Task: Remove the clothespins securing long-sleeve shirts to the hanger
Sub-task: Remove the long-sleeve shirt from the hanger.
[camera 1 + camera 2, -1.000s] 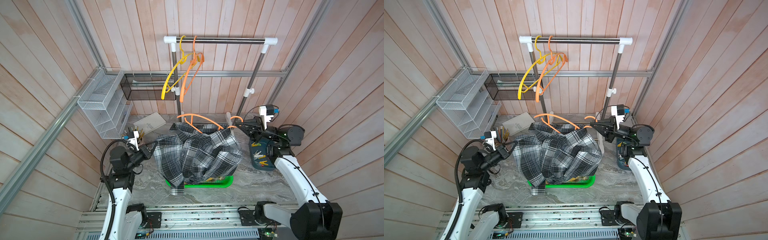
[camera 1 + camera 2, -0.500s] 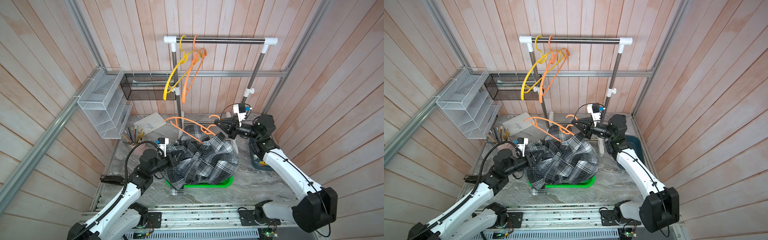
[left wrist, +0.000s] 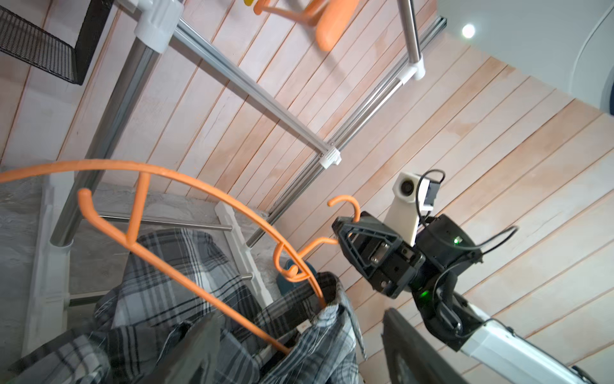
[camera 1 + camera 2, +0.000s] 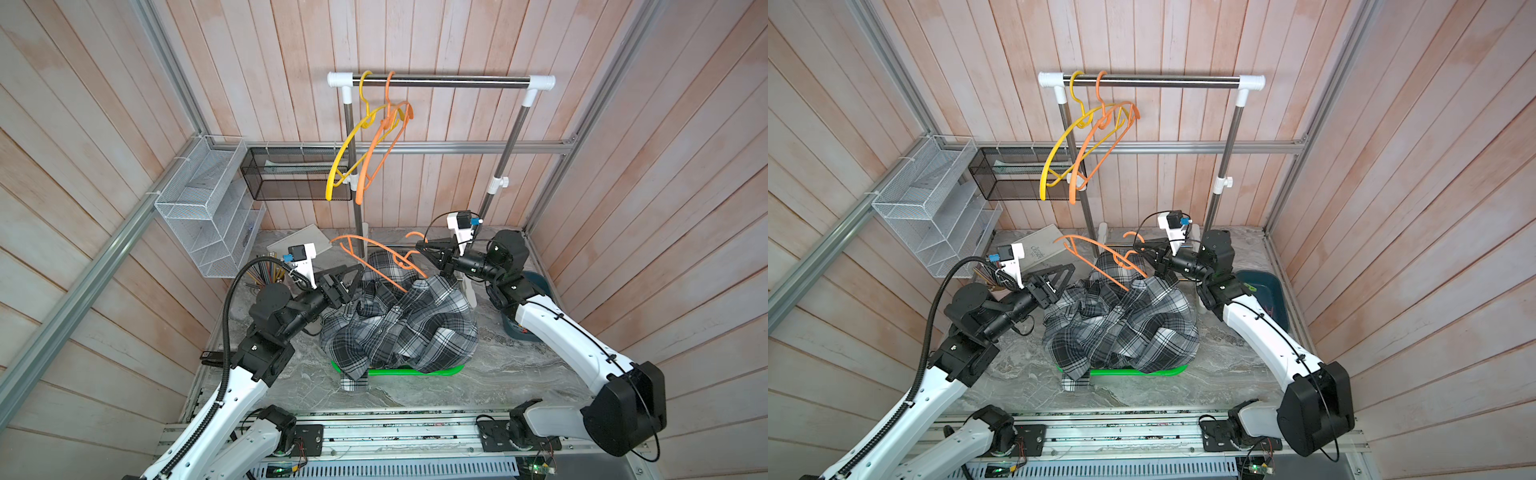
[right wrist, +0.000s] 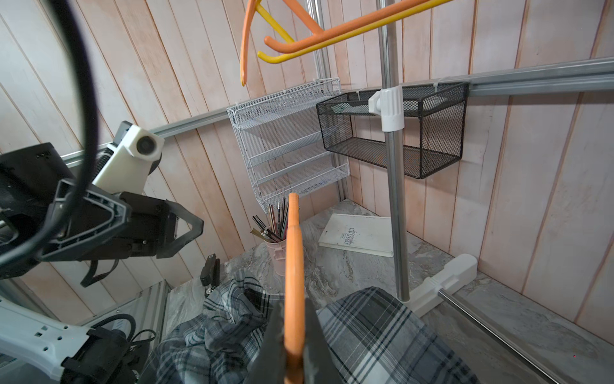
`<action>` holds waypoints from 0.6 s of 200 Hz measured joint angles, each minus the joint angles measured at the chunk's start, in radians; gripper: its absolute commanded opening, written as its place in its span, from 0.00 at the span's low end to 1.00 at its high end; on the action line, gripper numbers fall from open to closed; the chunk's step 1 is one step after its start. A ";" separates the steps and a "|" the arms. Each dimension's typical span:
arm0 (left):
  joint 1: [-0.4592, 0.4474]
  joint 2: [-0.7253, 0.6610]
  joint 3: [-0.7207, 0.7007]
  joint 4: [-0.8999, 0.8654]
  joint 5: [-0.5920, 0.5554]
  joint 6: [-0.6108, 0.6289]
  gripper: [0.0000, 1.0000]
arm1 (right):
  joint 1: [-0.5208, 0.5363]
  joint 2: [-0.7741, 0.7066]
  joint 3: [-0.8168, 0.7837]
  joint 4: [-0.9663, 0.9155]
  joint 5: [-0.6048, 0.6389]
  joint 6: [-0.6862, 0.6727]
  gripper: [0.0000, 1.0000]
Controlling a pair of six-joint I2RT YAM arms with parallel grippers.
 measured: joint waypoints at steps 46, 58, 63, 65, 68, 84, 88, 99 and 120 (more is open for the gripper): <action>0.000 0.141 0.019 0.039 -0.002 -0.123 0.78 | 0.072 0.000 0.005 0.035 0.080 -0.030 0.00; 0.000 0.156 0.019 0.042 -0.005 -0.148 0.78 | 0.085 0.000 0.000 0.067 0.091 -0.034 0.00; 0.000 0.160 0.019 0.045 -0.007 -0.156 0.78 | 0.089 -0.001 -0.004 0.081 0.093 -0.034 0.00; 0.000 0.161 0.019 0.047 -0.008 -0.159 0.79 | 0.091 -0.001 -0.006 0.087 0.093 -0.034 0.00; 0.000 0.162 0.019 0.049 -0.010 -0.163 0.79 | 0.093 -0.001 -0.009 0.096 0.095 -0.034 0.00; -0.001 0.167 0.019 0.063 -0.021 -0.180 0.79 | 0.105 -0.001 -0.018 0.121 0.096 -0.038 0.00; -0.001 0.169 0.019 0.068 -0.023 -0.184 0.79 | 0.108 -0.001 -0.018 0.125 0.095 -0.040 0.00; -0.001 0.175 0.019 0.084 -0.027 -0.195 0.78 | 0.118 -0.001 -0.018 0.135 0.095 -0.045 0.00; -0.001 0.186 0.019 0.124 -0.034 -0.214 0.79 | 0.142 0.000 -0.018 0.142 0.095 -0.065 0.00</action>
